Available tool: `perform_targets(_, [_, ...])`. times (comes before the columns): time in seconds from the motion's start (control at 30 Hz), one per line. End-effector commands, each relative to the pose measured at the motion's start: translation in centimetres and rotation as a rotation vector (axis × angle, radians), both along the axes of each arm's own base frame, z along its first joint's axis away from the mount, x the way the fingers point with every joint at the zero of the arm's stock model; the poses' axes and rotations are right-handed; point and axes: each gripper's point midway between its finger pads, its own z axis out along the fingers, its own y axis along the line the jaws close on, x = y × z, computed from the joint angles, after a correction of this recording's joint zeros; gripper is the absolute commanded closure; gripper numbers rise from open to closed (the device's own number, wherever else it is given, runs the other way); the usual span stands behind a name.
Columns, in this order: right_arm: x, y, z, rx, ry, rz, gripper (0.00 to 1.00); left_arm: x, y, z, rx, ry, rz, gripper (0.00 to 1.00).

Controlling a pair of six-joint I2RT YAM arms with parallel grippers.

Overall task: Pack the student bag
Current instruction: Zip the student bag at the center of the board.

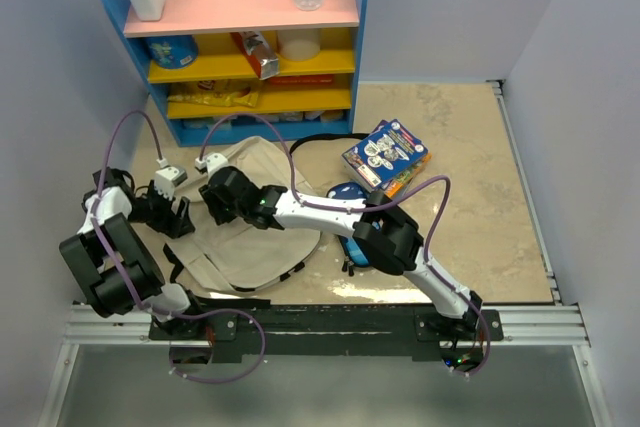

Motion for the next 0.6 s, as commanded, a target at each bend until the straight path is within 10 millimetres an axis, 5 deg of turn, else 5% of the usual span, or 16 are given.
perform_targets(0.0, [0.7, 1.1, 0.7, 0.043, -0.007, -0.008, 0.63, 1.9, 1.5, 0.2, 0.074, -0.089, 0.018, 0.19])
perform_targets(0.37, [1.4, 1.0, -1.5, 0.024, 0.037, -0.028, 0.69, 2.0, 0.6, -0.7, 0.097, -0.093, -0.015, 0.19])
perform_targets(0.57, [1.1, 0.8, -0.2, 0.057, 0.037, -0.03, 0.89, 1.7, 0.1, -1.4, 0.094, -0.079, -0.028, 0.26])
